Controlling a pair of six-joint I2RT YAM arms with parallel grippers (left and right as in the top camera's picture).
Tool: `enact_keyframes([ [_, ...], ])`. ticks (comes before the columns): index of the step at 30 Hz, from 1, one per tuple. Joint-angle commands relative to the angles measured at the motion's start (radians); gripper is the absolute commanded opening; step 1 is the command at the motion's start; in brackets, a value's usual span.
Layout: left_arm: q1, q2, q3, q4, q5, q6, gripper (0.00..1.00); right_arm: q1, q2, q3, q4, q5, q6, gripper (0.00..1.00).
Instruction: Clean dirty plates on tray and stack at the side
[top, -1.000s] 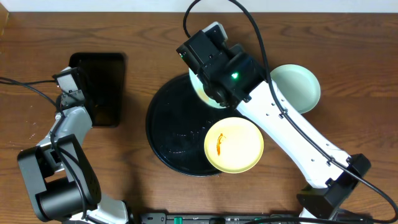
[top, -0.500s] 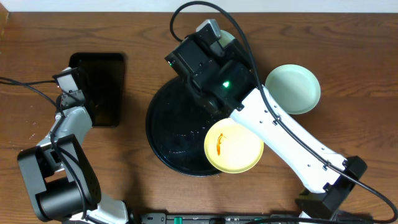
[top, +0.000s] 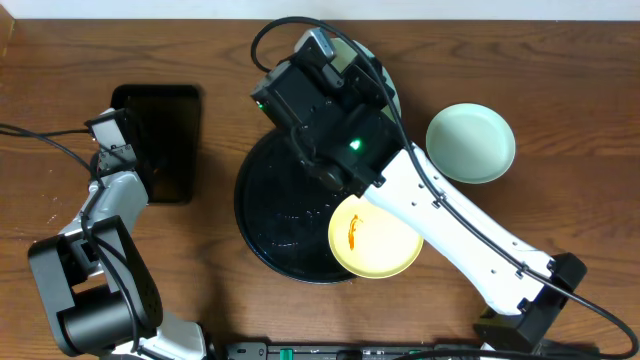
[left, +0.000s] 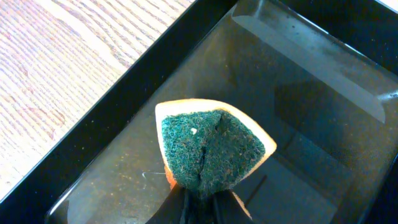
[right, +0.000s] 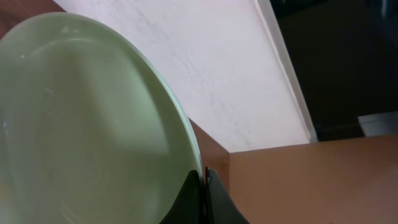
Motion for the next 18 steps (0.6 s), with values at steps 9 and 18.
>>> enact_keyframes([
  [9,0.003,-0.002,-0.015,0.002,-0.002,0.013,0.08,0.012,-0.013,0.019,0.007,0.076,-0.026,0.01],
  [18,0.003,-0.002,-0.015,-0.004,-0.002,0.013,0.08,-0.009,-0.013,0.019,-0.047,-0.138,0.136,0.01],
])
